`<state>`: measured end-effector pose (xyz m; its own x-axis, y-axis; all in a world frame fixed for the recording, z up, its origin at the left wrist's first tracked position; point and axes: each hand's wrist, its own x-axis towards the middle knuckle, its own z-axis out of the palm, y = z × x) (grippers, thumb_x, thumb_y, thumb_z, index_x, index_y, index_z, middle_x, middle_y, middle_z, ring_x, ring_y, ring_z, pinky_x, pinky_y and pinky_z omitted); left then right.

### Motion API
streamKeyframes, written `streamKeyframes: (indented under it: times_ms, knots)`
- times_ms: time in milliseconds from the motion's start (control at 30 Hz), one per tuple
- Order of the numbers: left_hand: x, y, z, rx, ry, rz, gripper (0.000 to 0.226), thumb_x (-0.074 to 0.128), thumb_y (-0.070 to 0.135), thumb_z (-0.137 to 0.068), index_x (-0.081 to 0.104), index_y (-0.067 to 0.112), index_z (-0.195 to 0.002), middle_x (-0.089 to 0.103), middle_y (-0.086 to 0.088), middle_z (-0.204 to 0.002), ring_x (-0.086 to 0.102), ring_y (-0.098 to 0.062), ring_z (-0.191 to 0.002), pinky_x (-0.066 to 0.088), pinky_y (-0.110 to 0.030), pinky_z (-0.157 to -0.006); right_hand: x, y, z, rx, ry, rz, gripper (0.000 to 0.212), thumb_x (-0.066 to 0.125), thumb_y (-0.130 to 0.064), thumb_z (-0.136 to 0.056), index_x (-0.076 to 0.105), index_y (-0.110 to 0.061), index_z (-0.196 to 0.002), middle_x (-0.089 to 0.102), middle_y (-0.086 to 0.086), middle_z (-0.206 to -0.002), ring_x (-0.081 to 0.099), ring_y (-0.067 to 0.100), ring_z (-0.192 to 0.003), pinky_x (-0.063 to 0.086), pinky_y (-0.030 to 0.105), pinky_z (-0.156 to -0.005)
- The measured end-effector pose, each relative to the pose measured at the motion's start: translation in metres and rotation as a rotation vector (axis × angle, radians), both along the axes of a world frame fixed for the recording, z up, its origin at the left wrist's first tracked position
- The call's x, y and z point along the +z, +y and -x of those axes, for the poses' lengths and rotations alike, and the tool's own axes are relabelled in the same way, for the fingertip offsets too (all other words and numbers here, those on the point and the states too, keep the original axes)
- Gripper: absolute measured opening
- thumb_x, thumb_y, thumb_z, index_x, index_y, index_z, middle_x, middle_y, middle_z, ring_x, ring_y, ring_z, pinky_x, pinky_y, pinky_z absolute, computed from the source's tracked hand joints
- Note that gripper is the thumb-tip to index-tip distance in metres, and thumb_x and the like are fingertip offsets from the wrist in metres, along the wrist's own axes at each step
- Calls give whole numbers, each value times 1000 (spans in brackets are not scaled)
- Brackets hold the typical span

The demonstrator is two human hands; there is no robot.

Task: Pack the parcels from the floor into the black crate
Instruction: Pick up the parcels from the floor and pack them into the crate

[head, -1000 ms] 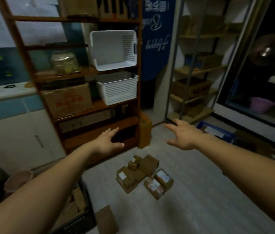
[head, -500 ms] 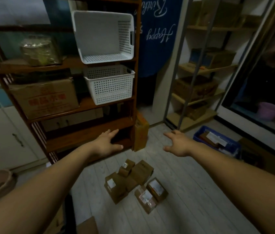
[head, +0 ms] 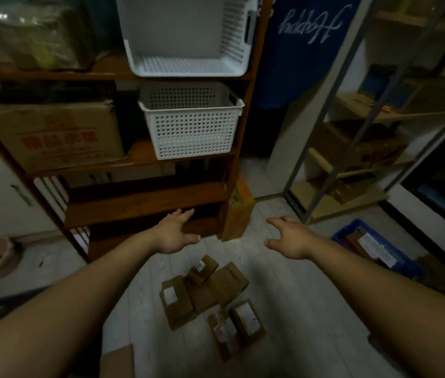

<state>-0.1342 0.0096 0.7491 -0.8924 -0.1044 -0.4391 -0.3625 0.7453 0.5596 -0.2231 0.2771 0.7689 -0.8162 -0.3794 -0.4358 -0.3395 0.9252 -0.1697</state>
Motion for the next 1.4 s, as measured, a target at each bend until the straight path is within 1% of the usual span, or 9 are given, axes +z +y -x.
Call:
streamKeyframes:
  times_ms: [467, 600, 767, 867, 1067, 1200, 1267, 1333, 1400]
  knots:
    - [-129, 115, 85, 493, -156, -104, 79, 53, 43, -92, 5, 25, -151, 1, -9, -160, 3, -28, -147, 13, -43, -118, -127, 37, 187, 422, -220, 3, 74, 53, -49, -92, 16, -28, -152, 11, 4, -160, 20, 28, -144, 28, 41, -114]
    - [-203, 129, 104, 525, -197, -86, 82, 57, 38, -91, 5, 22, -152, 1, -10, -159, 2, -27, -147, 12, -42, -118, -207, 40, 216, 386, -269, 70, 69, 51, -44, -94, 19, -26, -152, 16, 5, -158, 23, 27, -142, 29, 40, -112]
    - [-340, 128, 130, 583, -137, -129, 92, 61, 50, -78, 13, 20, -151, 19, -5, -156, 23, -28, -142, 25, -43, -115, -349, 30, 232, 356, -306, 144, 67, 53, -38, -95, 20, -24, -151, 23, 8, -154, 30, 28, -137, 33, 38, -108]
    - [-438, 130, 144, 668, -86, -176, 88, 65, 37, -83, 12, 21, -151, 28, 7, -146, 33, -22, -135, 31, -36, -111, -446, 25, 237, 331, -315, 165, 69, 54, -36, -95, 17, -22, -152, 24, 10, -153, 32, 30, -137, 35, 39, -107]
    - [-602, 137, 168, 784, -56, -301, 84, 60, 22, -90, 3, 28, -151, 38, -3, -144, 39, -24, -130, 36, -30, -98, -615, 23, 245, 266, -324, 173, 71, 57, -30, -93, 18, -20, -151, 36, 16, -144, 44, 33, -126, 43, 38, -96]
    - [-675, 140, 176, 861, 49, -383, 74, 67, 23, -85, 25, 26, -145, 47, 12, -123, 47, -13, -120, 39, -26, -95, -696, 19, 249, 108, -350, 200, 72, 59, -26, -92, 18, -15, -150, 43, 16, -137, 50, 32, -119, 47, 37, -88]
    - [-704, 141, 181, 913, 72, -440, 57, 67, 25, -86, 35, 28, -133, 52, 17, -109, 54, -9, -106, 47, -23, -83, -727, 15, 249, -25, -396, 240, 68, 59, -31, -92, 23, -13, -147, 48, 16, -134, 53, 32, -116, 47, 37, -86]
    - [-720, 146, 184, 929, 66, -519, 41, 65, 26, -87, 42, 32, -121, 54, 20, -100, 58, -7, -97, 48, -17, -68, -750, 11, 248, -119, -472, 291, 58, 59, -36, -91, 34, -15, -139, 52, 12, -129, 54, 31, -114, 46, 39, -90]
    - [-732, 151, 186, 916, 57, -573, 34, 64, 24, -88, 49, 29, -119, 60, 14, -102, 62, -12, -99, 53, -20, -70, -764, 8, 244, -138, -501, 352, 38, 61, -34, -90, 47, -18, -121, 58, 7, -116, 57, 27, -108, 47, 38, -92]
